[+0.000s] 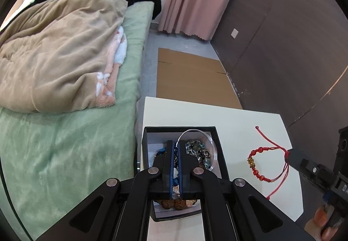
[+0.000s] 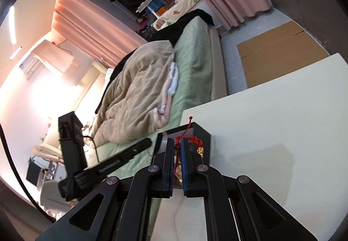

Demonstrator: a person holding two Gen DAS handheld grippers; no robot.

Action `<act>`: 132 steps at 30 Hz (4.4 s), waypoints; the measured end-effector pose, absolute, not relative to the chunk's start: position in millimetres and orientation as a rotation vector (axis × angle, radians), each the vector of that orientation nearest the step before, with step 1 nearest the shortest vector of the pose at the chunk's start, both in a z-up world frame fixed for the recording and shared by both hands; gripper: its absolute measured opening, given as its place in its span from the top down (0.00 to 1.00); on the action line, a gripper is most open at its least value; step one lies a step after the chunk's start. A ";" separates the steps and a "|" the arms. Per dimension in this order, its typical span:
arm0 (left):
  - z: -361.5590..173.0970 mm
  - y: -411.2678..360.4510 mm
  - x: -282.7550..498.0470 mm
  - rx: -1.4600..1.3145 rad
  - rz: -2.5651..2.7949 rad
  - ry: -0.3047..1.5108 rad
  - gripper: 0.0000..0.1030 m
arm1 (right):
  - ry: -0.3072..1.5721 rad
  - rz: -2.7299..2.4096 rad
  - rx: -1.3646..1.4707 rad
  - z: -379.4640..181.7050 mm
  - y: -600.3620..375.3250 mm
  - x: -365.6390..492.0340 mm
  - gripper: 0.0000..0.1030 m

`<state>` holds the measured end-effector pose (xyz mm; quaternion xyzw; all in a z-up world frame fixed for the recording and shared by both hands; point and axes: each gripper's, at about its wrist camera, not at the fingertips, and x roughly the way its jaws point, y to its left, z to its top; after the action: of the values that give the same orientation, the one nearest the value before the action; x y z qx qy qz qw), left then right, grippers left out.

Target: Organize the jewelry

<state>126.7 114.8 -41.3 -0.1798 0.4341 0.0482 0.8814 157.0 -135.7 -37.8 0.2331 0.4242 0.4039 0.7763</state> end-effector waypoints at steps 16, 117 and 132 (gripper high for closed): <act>-17.5 145.7 109.2 -0.467 0.126 0.806 0.20 | 0.905 0.960 0.490 -34.8 -88.8 158.0 0.93; 17.4 5.8 37.7 -0.094 0.087 0.643 0.00 | 0.794 0.528 0.120 -0.8 -233.5 97.9 0.00; 16.6 6.0 38.3 -0.091 0.091 0.646 0.00 | 0.802 0.525 0.115 -4.5 -233.3 96.5 0.00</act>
<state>38.3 6.0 16.6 -0.0446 0.3173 0.0449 0.9462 96.5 -233.3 -4.5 0.0555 0.3855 0.2524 0.8858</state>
